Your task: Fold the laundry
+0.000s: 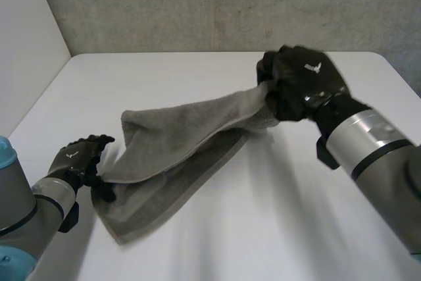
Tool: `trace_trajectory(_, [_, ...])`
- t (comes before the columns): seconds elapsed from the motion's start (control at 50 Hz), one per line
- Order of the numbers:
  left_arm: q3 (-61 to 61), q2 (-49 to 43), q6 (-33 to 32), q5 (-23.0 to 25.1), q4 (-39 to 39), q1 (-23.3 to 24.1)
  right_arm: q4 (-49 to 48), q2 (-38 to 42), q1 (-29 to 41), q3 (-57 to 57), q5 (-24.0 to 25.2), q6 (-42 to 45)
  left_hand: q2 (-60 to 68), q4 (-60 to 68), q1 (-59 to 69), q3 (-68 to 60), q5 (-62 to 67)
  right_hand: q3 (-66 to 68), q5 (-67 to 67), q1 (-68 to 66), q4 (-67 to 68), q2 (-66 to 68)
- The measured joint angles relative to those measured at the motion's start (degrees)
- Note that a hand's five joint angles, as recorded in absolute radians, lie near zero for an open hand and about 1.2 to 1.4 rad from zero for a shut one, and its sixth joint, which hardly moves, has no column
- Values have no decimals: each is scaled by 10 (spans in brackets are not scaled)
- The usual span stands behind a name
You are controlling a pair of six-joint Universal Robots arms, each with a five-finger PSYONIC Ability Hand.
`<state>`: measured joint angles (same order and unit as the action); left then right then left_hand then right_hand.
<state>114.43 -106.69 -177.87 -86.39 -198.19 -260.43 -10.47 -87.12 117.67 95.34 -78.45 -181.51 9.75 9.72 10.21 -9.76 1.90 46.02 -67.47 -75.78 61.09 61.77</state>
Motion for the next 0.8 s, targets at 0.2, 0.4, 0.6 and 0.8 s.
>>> trace_trajectory(0.2, [-1, -8, -3, -2, -19, -1, 37, -67, -28, -26, 2, 0, 0, 0, 0, 0, 0, 0, 0, 0, 0, 0])
trace_trajectory(0.4, [-4, -15, -2, -2, -25, -1, 58, -116, -58, -45, 19, -2, 273, 273, 269, -273, 250, 0, 0, 0, 0, 0])
trace_trajectory(0.6, [-7, -8, 2, 33, 0, 6, 88, -128, -78, -62, 57, -9, 589, 589, 563, -588, 555, 0, 0, 0, 0, 0])
trace_trajectory(0.8, [-101, -13, -4, 63, 82, 4, 143, -85, -112, -103, 118, 11, 599, 599, 571, -598, 564, 0, 0, 0, 0, 0])
